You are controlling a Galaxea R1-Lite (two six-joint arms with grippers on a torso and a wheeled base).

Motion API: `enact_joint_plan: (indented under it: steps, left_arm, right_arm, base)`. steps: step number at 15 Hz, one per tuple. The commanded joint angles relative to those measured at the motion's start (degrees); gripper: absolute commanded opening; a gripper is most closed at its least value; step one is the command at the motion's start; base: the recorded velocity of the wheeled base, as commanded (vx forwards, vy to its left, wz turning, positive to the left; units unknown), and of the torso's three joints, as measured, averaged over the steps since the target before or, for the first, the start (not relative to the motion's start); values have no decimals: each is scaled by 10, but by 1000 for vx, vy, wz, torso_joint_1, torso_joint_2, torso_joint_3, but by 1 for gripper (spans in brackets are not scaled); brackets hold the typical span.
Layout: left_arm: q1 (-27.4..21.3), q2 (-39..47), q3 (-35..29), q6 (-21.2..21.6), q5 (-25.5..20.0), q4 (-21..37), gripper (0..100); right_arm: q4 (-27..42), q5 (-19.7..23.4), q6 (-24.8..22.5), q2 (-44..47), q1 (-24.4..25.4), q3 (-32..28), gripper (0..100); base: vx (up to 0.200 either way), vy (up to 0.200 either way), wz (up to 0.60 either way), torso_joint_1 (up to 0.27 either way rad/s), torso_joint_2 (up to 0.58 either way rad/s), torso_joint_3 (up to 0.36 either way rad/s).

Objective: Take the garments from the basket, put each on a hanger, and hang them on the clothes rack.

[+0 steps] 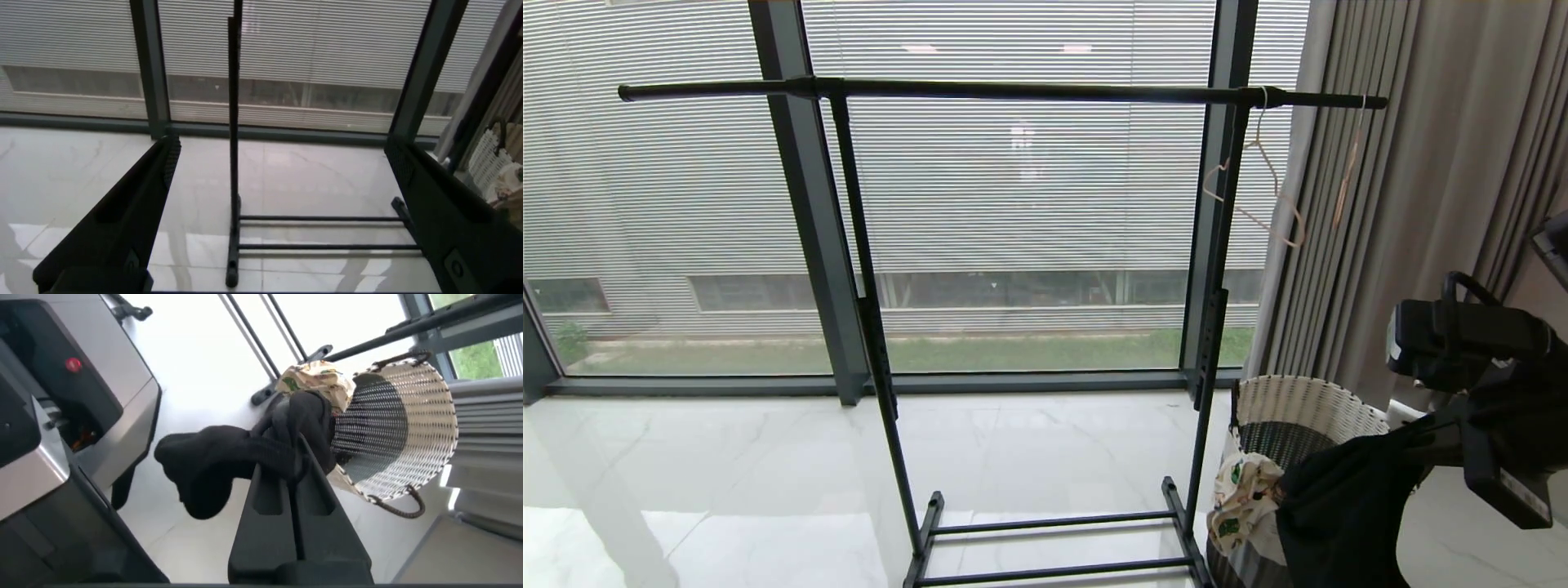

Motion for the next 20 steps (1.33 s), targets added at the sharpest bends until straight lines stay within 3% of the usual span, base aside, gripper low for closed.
enact_joint_plan:
  steps: [1,4,5,6,8,9,10,11,12,14,18,19,20]
  left_arm:
    - [0,0,0,0,0,0,100]
    - [-1,0,0,-2,-2,-5,100]
    - [-20,49,-50,-28,-16,-34,100]
    - [-73,195,-128,-90,-15,-88,100]
    - [-87,419,-222,-87,-15,-209,100]
    - [-124,507,-250,-83,-16,-251,100]
    - [-177,592,-262,-96,-14,-286,100]
    - [-196,634,-263,-112,-13,-306,100]
    - [-245,744,-267,-139,0,-336,100]
    - [-308,845,-308,-138,22,-337,100]
    - [-500,945,-378,-151,23,-337,100]
    - [-522,954,-380,-159,23,-337,100]
    - [-581,988,-391,-198,34,-337,100]
  right_arm:
    - [0,0,0,31,7,-18,0]
    - [-13,7,1,34,7,-22,0]
    - [-14,8,1,31,7,-23,0]
    - [-14,12,1,30,7,-22,0]
    - [-14,16,1,31,6,-22,0]
    - [-17,16,1,31,6,-22,0]
    - [-20,16,1,30,5,-23,0]
    - [-22,16,1,30,4,-24,0]
    - [-31,16,1,30,3,-28,0]
    - [-31,16,1,29,4,-28,0]
    - [-32,14,19,30,4,-28,0]
    - [-32,14,20,30,4,-28,0]
    - [-32,13,21,30,4,-27,0]
  base:
    - [0,0,0,0,0,0]
    - [0,0,0,0,0,0]
    - [0,0,0,0,0,0]
    - [0,0,0,0,0,0]
    - [0,0,0,0,0,0]
    - [0,0,0,0,0,0]
    - [0,0,0,0,0,0]
    - [0,0,0,0,0,0]
    - [0,0,0,0,0,0]
    - [0,0,0,0,0,0]
    - [0,0,0,0,0,0]
    - [0,0,0,0,0,0]
    - [0,0,0,0,0,0]
